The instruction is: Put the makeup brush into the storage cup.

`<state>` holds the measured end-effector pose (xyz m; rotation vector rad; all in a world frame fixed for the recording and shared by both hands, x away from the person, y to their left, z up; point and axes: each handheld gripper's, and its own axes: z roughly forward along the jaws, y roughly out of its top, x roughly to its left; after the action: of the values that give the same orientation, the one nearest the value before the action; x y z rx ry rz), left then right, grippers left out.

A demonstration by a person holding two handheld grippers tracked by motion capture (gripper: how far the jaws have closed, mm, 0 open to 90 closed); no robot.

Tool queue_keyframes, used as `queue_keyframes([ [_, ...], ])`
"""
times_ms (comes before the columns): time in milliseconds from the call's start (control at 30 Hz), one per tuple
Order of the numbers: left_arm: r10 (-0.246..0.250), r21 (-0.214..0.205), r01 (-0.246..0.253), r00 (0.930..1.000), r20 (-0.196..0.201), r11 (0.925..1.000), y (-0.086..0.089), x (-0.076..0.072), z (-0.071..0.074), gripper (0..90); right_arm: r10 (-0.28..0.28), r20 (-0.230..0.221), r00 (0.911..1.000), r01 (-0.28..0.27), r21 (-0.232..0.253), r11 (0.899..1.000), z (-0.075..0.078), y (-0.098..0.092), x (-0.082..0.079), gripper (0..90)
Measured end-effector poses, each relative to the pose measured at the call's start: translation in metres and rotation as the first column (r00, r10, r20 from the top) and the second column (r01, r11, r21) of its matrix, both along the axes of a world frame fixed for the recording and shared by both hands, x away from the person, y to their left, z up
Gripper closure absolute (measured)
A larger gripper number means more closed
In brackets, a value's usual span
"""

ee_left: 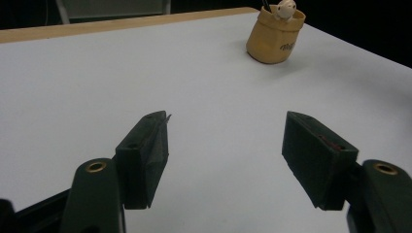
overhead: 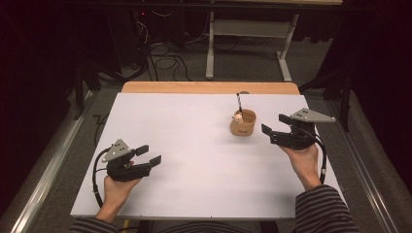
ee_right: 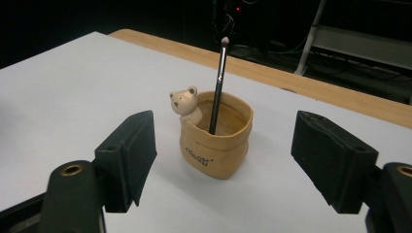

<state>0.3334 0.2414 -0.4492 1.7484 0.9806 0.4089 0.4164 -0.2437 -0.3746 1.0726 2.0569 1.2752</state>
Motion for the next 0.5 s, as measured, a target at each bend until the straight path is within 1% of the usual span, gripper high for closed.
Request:
queue_keyframes([
  [500,-0.004,0.002,0.004,1.0,0.005,1.0,-0.001,0.0,0.0,34.0,0.016,0.022,0.9996,-0.017,0.031,0.999,-0.002,-0.005,-0.018,23.2],
])
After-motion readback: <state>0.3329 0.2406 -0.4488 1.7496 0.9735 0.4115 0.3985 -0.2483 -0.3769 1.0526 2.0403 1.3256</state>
